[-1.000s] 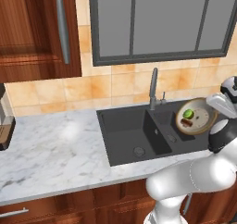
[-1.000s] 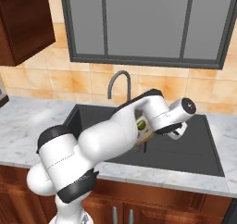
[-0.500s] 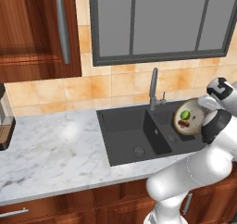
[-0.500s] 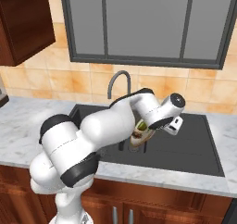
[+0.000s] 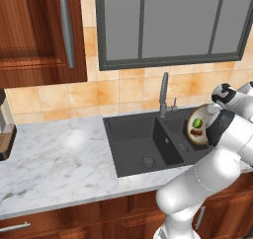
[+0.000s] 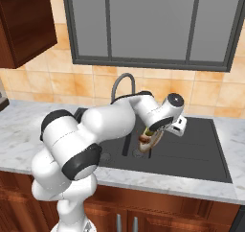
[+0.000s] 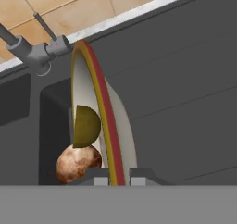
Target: Dump the mushroom and kiwi from the bowl so the bowl can be washed. Place the bowl in the sink after clearing the leftovers.
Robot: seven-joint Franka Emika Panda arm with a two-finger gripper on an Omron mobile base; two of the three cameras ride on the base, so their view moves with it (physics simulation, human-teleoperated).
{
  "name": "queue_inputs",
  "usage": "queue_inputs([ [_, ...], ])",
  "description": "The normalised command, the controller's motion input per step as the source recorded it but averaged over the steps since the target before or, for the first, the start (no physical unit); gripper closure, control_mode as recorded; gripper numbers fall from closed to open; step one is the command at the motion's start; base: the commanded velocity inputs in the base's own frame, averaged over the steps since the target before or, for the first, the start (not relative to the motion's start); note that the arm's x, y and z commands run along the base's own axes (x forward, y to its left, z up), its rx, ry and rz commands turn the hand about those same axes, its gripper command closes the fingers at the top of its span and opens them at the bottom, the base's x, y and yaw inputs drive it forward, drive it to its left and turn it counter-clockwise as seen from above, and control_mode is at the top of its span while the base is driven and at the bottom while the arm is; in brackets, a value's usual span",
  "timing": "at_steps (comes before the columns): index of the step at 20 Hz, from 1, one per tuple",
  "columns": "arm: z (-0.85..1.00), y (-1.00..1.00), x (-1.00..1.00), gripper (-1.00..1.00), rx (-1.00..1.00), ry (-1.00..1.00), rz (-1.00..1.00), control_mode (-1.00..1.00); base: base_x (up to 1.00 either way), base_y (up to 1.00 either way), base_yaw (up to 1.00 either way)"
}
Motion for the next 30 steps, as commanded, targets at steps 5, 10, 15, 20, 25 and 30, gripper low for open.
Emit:
queue_inputs([
  [5,-0.09,0.0,0.09,1.0,-0.14,0.0,0.0,-1.0,0.0,0.0,0.0],
  [10,-0.06,0.12,0.17,1.0,-0.13,0.0,0.0,-1.0,0.0,0.0,0.0],
  [15,-0.01,0.02,0.15,1.0,-0.06,0.0,0.0,-1.0,0.0,0.0,0.0],
  [20,0.0,0.05,0.0,1.0,-0.01,0.01,0.0,-1.0,0.0,0.0,0.0],
  [25,0.08,0.0,-0.01,1.0,-0.01,-0.05,0.0,-1.0,0.0,0.0,0.0],
  [30,0.36,0.0,-0.06,1.0,0.0,-0.18,0.0,-1.0,0.0,0.0,0.0],
])
